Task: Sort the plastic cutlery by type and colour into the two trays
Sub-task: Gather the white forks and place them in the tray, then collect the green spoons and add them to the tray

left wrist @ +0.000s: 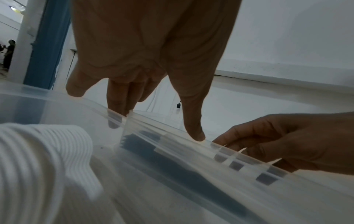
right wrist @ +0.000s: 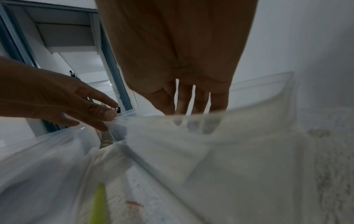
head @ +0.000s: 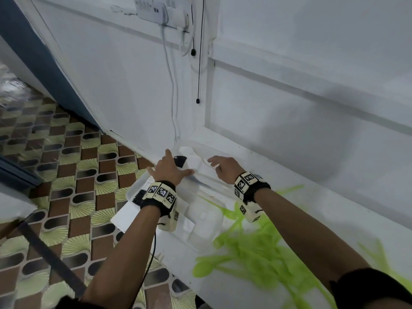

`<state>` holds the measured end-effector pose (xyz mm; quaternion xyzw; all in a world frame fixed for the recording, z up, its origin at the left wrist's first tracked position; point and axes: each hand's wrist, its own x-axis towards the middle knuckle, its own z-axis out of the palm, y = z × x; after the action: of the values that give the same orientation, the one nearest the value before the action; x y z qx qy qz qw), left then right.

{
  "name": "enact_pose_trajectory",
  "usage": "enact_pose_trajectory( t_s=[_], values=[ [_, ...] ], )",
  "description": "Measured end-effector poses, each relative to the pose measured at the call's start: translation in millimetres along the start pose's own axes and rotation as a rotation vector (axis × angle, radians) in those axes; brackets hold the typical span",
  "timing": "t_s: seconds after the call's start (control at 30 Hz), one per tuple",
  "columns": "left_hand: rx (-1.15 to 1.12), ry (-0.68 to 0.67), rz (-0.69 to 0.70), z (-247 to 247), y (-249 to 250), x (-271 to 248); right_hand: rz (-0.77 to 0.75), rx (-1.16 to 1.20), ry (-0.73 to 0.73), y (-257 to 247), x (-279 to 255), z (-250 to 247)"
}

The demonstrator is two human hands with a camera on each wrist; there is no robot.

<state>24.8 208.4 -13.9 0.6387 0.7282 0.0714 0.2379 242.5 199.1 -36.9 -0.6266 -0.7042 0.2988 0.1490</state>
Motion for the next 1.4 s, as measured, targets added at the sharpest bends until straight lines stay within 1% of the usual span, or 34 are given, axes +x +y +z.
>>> enact_pose_trajectory(
  t_s=[0.1,0.23,0.3,0.37,0.5,0.57,0.7,0.8,0.93,1.0,1.07,1.13,1.23,1.27,1.3,1.33,1.4],
  values=[
    [-0.005,-0.006,0.016,1,-4,1,-0.025,0.003,0.093,-10,-15,2],
    [0.015,0.002,0.075,8,-5,-3,-0.154,0.073,0.219,-17,-55,-4],
    [-0.009,0.021,0.137,14,-6,-10,-0.185,0.006,0.248,-15,-81,1],
    [-0.097,0.026,0.224,20,-5,-24,-0.176,-0.095,0.218,-8,-104,10],
    [-0.238,0.051,0.343,32,3,-65,-0.068,-0.342,-0.025,9,-127,32],
    [-0.273,0.067,0.383,35,7,-88,-0.039,-0.404,-0.066,16,-133,41],
    [-0.293,0.026,0.445,40,18,-133,0.018,-0.345,-0.036,27,-144,50],
    [-0.281,0.014,0.458,53,25,-165,0.012,-0.382,0.006,30,-154,49],
    [-0.215,0.065,0.485,78,28,-206,-0.090,-0.482,0.051,33,-168,44],
    [-0.195,0.061,0.483,92,28,-222,-0.112,-0.505,0.078,38,-177,40],
    [-0.130,0.023,0.473,106,27,-233,-0.121,-0.443,0.155,45,-187,35],
    [-0.013,-0.015,0.447,118,27,-240,-0.148,-0.289,0.270,54,-201,29],
    [0.176,-0.071,0.379,135,33,-241,-0.277,-0.006,0.436,72,-226,16],
    [0.250,-0.069,0.364,140,35,-241,-0.303,0.078,0.483,74,-236,10],
    [0.313,-0.051,0.350,144,36,-239,-0.303,0.162,0.525,74,-244,5],
    [0.354,-0.027,0.339,145,38,-237,-0.272,0.244,0.545,72,-251,-1],
    [0.406,-0.017,0.323,142,42,-232,-0.152,0.440,0.526,66,-262,-8]
  ],
)
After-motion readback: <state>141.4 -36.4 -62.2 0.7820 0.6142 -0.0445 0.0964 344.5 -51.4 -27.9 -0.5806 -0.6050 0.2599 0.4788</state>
